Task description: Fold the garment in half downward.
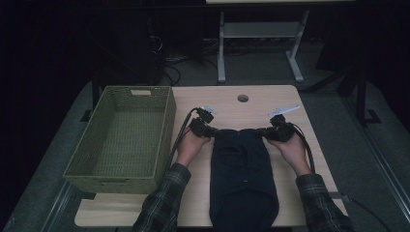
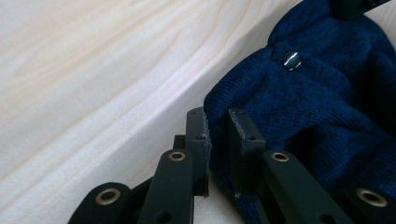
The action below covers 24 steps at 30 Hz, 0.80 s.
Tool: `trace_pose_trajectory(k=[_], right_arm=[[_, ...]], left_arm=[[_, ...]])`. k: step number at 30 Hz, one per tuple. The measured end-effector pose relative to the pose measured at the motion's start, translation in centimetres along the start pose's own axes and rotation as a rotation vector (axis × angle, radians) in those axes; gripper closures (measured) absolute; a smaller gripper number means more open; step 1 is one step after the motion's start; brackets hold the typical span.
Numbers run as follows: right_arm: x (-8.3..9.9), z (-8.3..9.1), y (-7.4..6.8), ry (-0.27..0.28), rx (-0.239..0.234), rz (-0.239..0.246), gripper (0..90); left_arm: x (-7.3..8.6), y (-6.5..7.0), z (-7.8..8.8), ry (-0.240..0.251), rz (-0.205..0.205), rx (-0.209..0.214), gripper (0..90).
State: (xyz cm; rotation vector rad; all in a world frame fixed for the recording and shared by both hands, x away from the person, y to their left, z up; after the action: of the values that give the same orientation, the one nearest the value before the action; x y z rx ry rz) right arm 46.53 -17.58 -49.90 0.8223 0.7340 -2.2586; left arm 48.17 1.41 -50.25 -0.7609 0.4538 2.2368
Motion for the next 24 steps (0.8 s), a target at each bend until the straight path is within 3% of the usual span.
trace_pose_trajectory(k=[7, 10, 14, 24], right_arm=[[-0.7, 0.9, -0.3, 0.035, 0.018, 0.029, 83.8], [-1.5, 1.6, -0.5, 0.044, 0.024, 0.028, 83.7], [-2.9, 2.5, -0.8, 0.064, 0.032, 0.055, 83.7], [-6.3, 4.3, -1.2, 0.106, 0.068, 0.117, 83.7]], left_arm=[[-1.3, 0.1, 1.5, 0.033, -0.031, -0.019, 79.4], [-2.1, 0.0, 2.5, 0.048, -0.055, -0.037, 79.4], [-3.2, -0.1, 3.7, 0.080, -0.057, -0.051, 79.6], [-6.0, -0.4, 6.8, 0.135, -0.113, -0.116, 79.7]])
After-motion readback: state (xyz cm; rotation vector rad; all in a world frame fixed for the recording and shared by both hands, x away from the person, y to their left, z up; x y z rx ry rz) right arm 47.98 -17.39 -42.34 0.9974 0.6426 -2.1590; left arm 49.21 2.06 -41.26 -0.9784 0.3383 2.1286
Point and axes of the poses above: each handheld gripper's, and its own axes: z roughly backward along the jaws, x roughly out of its underside, y roughly to its right, the point moved 9 cm from there along -z, roughly forward along the jaws, and after that the axes turned 8 degrees about -x, right-handed, at the moved point
